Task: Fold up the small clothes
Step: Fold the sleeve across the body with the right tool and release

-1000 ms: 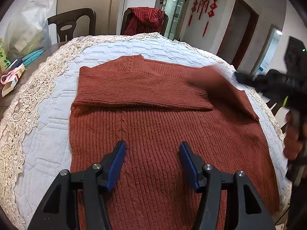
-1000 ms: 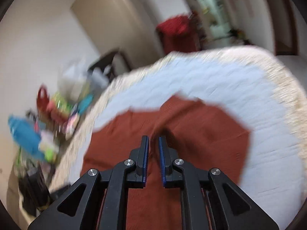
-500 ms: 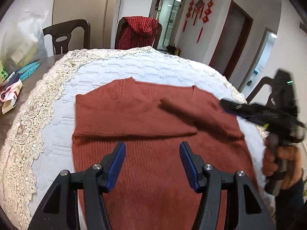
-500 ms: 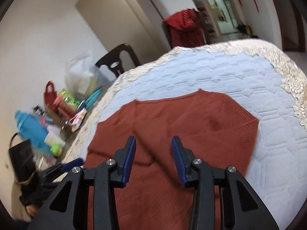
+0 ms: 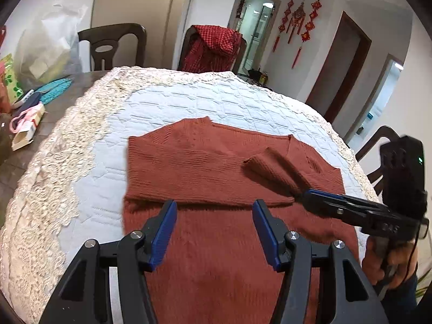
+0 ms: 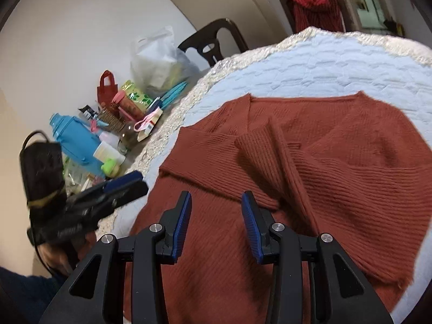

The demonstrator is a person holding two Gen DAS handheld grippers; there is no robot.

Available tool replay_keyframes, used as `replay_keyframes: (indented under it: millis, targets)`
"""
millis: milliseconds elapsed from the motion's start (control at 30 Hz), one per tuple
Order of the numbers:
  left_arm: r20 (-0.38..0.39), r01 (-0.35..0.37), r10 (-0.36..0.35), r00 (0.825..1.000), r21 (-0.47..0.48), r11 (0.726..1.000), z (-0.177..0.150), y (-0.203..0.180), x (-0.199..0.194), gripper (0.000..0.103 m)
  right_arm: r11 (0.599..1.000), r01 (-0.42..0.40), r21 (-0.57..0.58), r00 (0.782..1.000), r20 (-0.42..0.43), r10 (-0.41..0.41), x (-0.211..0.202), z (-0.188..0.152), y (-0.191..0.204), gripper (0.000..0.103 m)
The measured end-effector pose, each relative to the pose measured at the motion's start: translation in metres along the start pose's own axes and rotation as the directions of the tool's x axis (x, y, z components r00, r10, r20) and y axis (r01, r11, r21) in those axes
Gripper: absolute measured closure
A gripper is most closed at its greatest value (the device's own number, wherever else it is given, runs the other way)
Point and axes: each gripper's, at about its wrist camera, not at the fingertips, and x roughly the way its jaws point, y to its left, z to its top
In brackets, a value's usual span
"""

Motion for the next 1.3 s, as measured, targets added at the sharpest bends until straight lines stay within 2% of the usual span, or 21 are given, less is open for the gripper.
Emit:
replay_keyframes:
  millis: [67, 167, 233, 300, 433, 533, 600, 700, 767, 900, 933, 1033, 1100, 1133, 1167, 1200, 1300]
  targets:
    - [-0.007, 0.013, -0.013, 1.0, 0.017, 1.0, 0.005, -0.007, 0.006, 0.042, 1.0, -0.004, 0.018, 0.999, 0.048, 0.003, -0.013, -0.003, -0.005, 0.063]
    - [0.001, 0.036, -0.036, 0.999, 0.035, 0.999, 0.011, -0.018, 0.01, 0.042, 0.996, 0.05, 0.08, 0.989, 0.133, -0.061, -0.03, 0.005, -0.022, 0.063]
    - [0.005, 0.055, -0.055, 0.998, 0.03, 0.998, 0.012, -0.023, 0.01, 0.042, 0.99, 0.074, 0.12, 0.987, 0.135, -0.09, -0.026, 0.016, -0.037, 0.063]
    - [0.009, 0.063, -0.064, 0.998, 0.023, 0.998, 0.012, -0.024, 0.008, 0.042, 0.983, 0.102, 0.151, 0.991, 0.074, -0.114, -0.008, 0.024, -0.05, 0.063]
    - [0.014, 0.038, -0.038, 0.999, 0.017, 0.999, 0.011, -0.016, 0.002, 0.042, 0.997, 0.018, 0.075, 1.0, 0.001, -0.018, 0.017, 0.024, -0.031, 0.063]
    - [0.021, 0.019, -0.019, 1.0, 0.008, 1.0, 0.012, -0.009, -0.002, 0.042, 0.998, -0.068, 0.015, 0.996, -0.05, 0.068, 0.023, 0.016, -0.012, 0.063]
    - [0.016, 0.02, -0.02, 1.0, -0.002, 1.0, 0.014, -0.007, 0.002, 0.042, 0.996, -0.093, -0.016, 0.993, -0.069, 0.091, 0.023, 0.01, -0.005, 0.063]
    - [-0.013, 0.048, -0.049, 0.999, -0.011, 0.999, 0.016, -0.009, 0.013, 0.042, 0.997, -0.072, -0.031, 0.996, -0.057, 0.07, 0.013, 0.003, -0.003, 0.063]
    - [-0.039, 0.072, -0.072, 0.997, 0.002, 0.997, 0.017, -0.015, 0.026, 0.042, 0.999, -0.043, -0.022, 0.999, -0.013, 0.042, -0.003, 0.0, -0.009, 0.063]
    - [-0.095, 0.116, -0.11, 0.989, 0.056, 0.992, 0.021, -0.034, 0.058, 0.043, 0.996, 0.073, 0.05, 0.993, 0.087, -0.077, -0.035, -0.004, -0.033, 0.063]
    - [-0.109, 0.113, -0.105, 0.988, 0.072, 0.991, 0.022, -0.038, 0.067, 0.045, 0.992, 0.095, 0.082, 0.988, 0.113, -0.104, -0.043, -0.007, -0.041, 0.063]
    - [-0.163, 0.109, -0.092, 0.982, 0.104, 0.989, 0.02, -0.045, 0.092, 0.064, 0.978, 0.132, 0.16, 0.973, 0.166, -0.159, -0.062, -0.014, -0.061, 0.063]
    - [-0.16, 0.094, -0.072, 0.984, 0.131, 0.987, 0.018, -0.05, 0.097, 0.073, 0.969, 0.157, 0.19, 0.966, 0.173, -0.19, -0.068, -0.017, -0.071, 0.063]
    - [-0.151, 0.092, -0.069, 0.986, 0.152, 0.984, 0.019, -0.054, 0.096, 0.086, 0.961, 0.181, 0.207, 0.962, 0.167, -0.217, -0.069, -0.018, -0.078, 0.063]
    - [-0.149, 0.108, -0.085, 0.985, 0.159, 0.981, 0.02, -0.057, 0.094, 0.092, 0.955, 0.203, 0.218, 0.958, 0.159, -0.24, -0.07, -0.019, -0.082, 0.063]
    - [-0.135, 0.129, -0.108, 0.985, 0.161, 0.978, 0.022, -0.06, 0.09, 0.092, 0.946, 0.226, 0.23, 0.952, 0.152, -0.264, -0.071, -0.02, -0.088, 0.064]
    - [-0.062, 0.122, -0.111, 0.992, 0.199, 0.972, 0.031, -0.067, 0.078, 0.092, 0.926, 0.259, 0.274, 0.941, 0.143, -0.306, -0.074, -0.018, -0.103, 0.078]
